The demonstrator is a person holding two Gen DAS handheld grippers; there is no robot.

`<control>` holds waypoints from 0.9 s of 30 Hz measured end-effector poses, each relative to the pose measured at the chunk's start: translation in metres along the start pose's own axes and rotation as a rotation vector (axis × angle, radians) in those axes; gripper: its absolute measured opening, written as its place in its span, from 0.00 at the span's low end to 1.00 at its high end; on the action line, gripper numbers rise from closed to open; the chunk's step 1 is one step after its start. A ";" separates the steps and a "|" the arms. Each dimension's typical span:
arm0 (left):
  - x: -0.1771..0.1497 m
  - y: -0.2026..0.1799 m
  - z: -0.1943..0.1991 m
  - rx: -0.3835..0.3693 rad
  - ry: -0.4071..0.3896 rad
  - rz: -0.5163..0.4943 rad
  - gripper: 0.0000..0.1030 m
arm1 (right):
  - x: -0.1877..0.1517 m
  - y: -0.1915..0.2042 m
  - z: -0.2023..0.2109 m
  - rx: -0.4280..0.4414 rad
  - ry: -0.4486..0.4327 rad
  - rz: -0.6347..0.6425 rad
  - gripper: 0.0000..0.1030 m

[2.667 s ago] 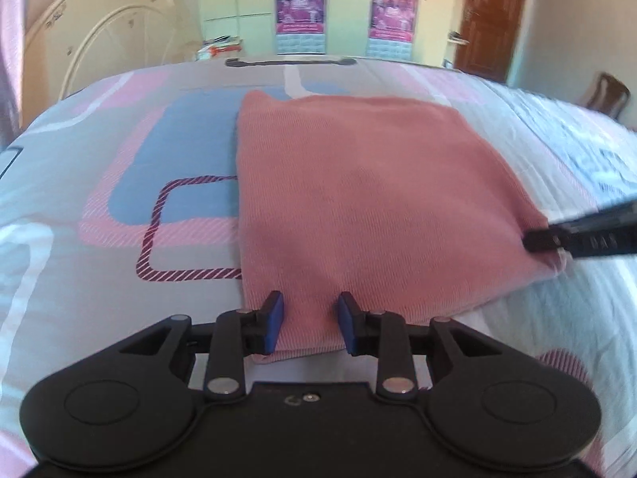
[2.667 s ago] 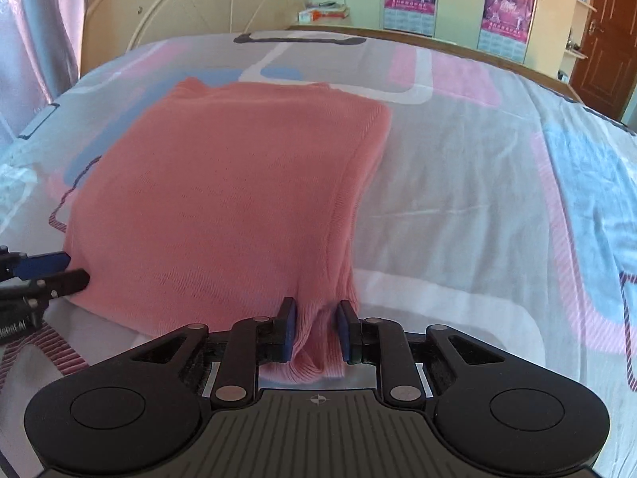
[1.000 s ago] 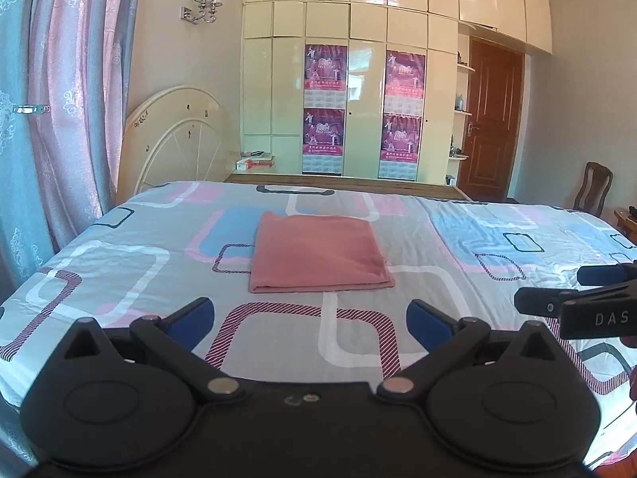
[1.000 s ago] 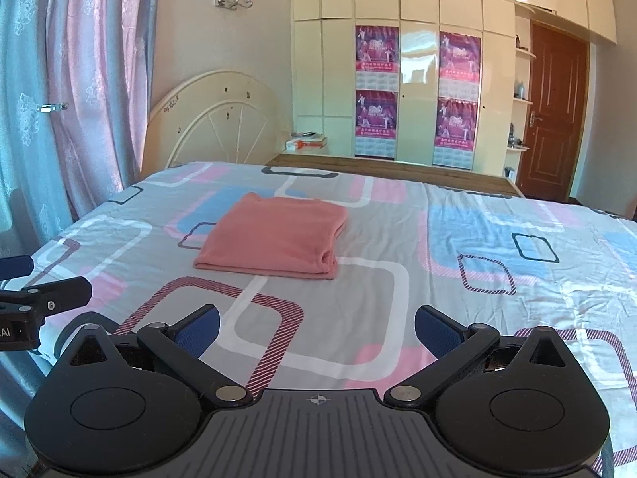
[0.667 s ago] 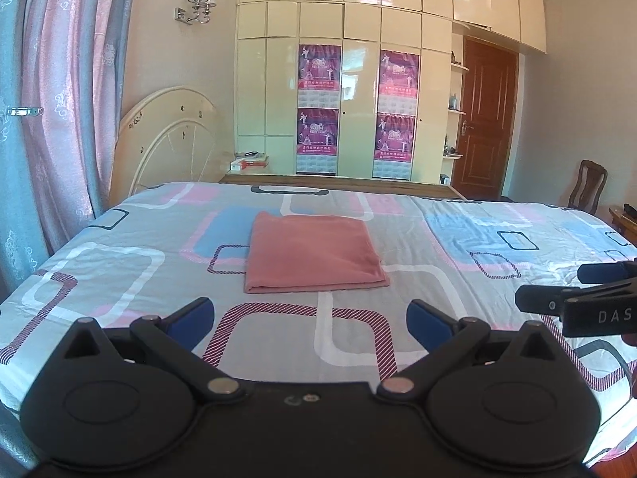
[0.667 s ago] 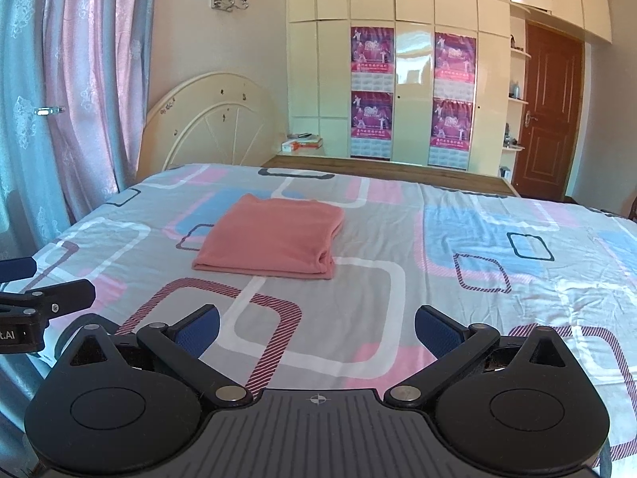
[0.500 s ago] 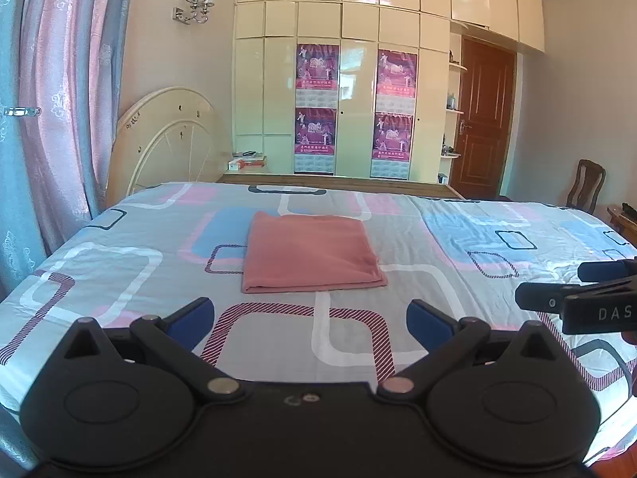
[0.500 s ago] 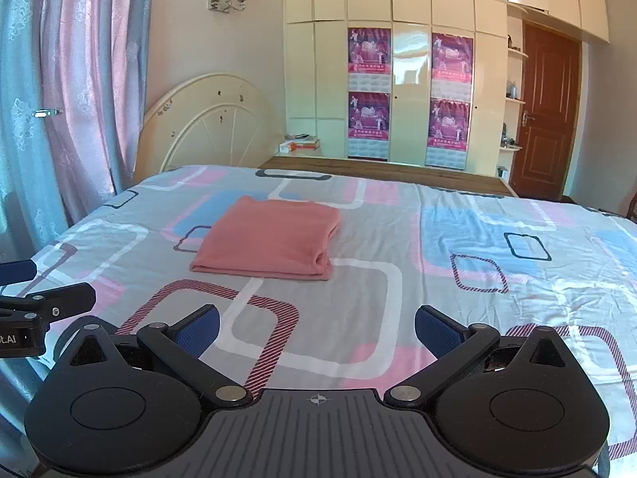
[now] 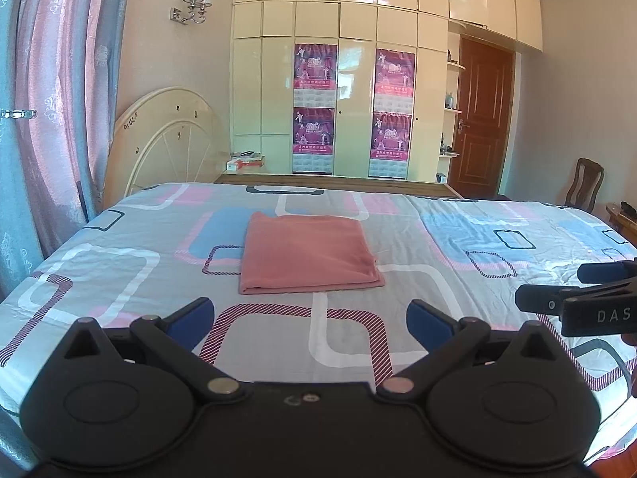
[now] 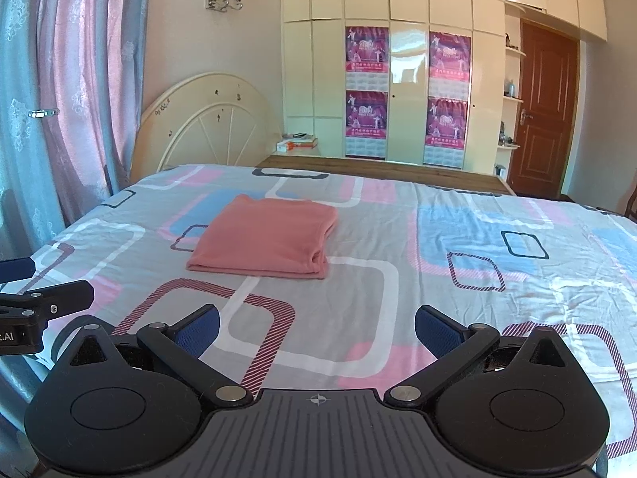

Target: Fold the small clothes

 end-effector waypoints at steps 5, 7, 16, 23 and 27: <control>0.000 -0.001 0.000 0.002 0.000 0.002 1.00 | 0.000 0.000 0.000 -0.001 -0.001 0.001 1.00; 0.000 0.000 0.000 0.001 0.001 0.002 1.00 | 0.000 0.000 0.000 0.000 0.001 0.001 1.00; 0.000 -0.001 0.000 0.000 0.004 0.001 1.00 | -0.001 -0.003 0.002 -0.005 -0.002 0.003 1.00; 0.000 -0.002 0.000 0.002 0.005 0.003 1.00 | -0.003 -0.006 0.003 -0.005 0.006 0.004 1.00; 0.000 -0.003 0.000 0.004 0.007 0.003 1.00 | -0.004 -0.007 0.003 -0.003 0.006 0.002 1.00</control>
Point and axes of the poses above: each gripper's, at about its wrist camera, not at the fingertips, and z roughly against the way its jaws point, y to its left, x to its top, the point moved 4 cm from there along -z, roughly the way its jaws point, and after that the axes turned 11 degrees about -y, right-handed, at the moved point
